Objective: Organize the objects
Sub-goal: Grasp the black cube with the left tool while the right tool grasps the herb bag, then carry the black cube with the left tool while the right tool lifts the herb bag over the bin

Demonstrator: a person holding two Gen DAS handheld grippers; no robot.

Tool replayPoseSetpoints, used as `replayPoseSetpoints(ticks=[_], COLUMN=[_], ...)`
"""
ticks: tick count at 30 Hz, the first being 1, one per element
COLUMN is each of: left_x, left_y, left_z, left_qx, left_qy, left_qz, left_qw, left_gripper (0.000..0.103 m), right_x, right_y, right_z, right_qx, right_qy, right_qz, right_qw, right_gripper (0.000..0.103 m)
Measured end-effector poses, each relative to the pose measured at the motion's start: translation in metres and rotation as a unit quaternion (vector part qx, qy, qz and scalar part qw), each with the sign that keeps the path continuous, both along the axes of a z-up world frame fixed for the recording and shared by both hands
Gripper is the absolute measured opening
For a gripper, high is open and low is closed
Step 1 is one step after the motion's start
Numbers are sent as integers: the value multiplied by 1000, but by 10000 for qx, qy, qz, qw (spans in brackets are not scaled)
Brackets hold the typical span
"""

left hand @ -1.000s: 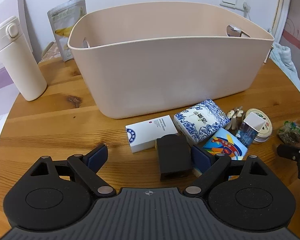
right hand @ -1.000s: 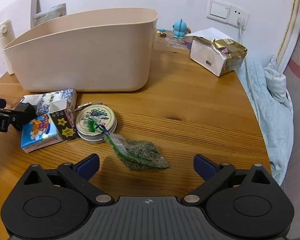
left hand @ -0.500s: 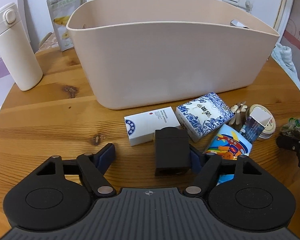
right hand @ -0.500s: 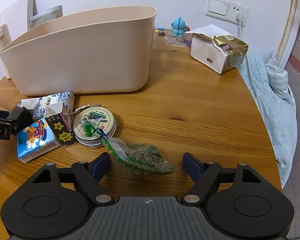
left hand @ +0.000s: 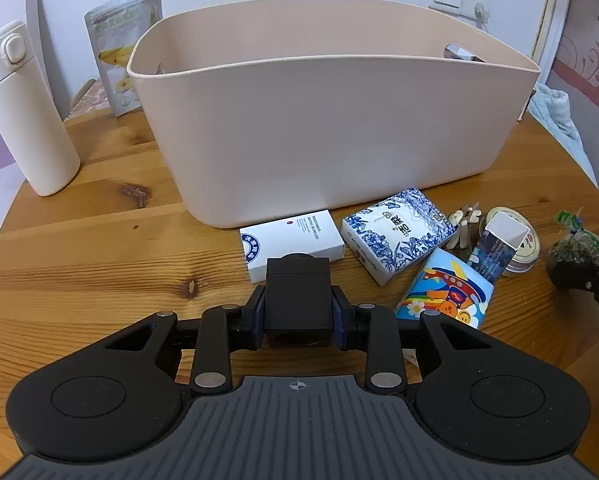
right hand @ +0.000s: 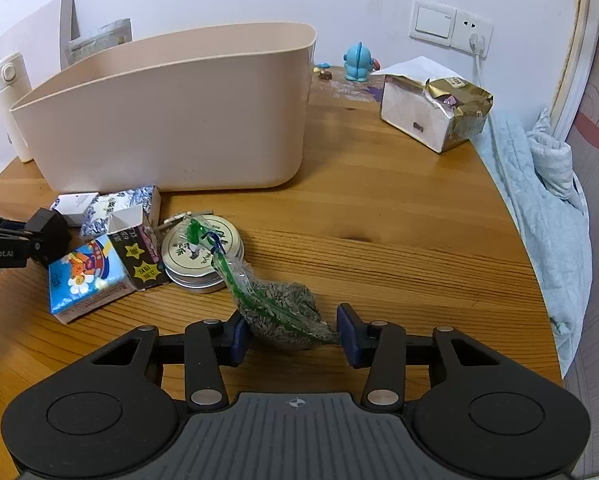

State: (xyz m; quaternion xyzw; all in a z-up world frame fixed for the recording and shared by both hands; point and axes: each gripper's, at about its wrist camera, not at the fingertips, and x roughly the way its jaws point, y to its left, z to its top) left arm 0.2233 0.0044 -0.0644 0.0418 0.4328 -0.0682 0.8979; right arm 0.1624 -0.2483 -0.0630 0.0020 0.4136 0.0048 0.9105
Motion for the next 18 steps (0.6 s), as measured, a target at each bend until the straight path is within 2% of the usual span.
replayPoseSetpoints(ticks=[8, 12, 18], left_x=[-8, -14, -23], left_y=[3, 4, 10], left_z=[5, 14, 31], left_qx=[-24, 55, -40], left_qy=[7, -119, -318], left_qz=[-139, -187, -188], left_qw=[9999, 9997, 9993], left_gripper=[32, 32, 32], right_x=[-7, -9, -13], right_y=[0, 5, 10], right_z=[16, 26, 38], right_qx=[-40, -142, -190], right_qy=[-185, -318, -469], right_qz=[-10, 24, 89], right_qw=[9998, 9994, 9987], right_gripper=[42, 42, 42])
